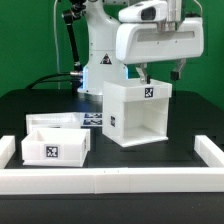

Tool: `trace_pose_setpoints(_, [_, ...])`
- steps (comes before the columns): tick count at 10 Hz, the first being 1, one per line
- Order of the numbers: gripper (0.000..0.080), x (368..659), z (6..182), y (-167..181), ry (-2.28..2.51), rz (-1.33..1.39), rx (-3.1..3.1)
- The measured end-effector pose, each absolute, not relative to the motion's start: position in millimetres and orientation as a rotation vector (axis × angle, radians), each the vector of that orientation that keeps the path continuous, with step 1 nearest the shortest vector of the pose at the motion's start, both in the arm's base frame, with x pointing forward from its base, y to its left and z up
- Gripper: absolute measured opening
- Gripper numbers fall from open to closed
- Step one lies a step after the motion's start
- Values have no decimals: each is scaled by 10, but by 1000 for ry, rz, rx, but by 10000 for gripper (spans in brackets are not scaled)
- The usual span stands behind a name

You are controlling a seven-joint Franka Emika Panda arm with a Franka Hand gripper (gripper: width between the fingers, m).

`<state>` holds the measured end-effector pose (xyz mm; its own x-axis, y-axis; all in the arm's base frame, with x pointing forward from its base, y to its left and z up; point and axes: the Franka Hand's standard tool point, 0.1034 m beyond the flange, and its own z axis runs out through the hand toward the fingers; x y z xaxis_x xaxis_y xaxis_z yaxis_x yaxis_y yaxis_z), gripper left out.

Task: Assemble drawer

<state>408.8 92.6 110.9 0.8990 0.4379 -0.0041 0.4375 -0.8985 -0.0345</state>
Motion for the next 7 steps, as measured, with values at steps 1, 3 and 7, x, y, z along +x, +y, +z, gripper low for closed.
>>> trace_pose_setpoints(1, [650,4054,1081,936,-703,18,-3028])
trace_pose_setpoints(3, [650,3966,1005,927,-705,25,-3027])
trace_pose_setpoints(7, [387,3938,951,916,-703,44,-3025])
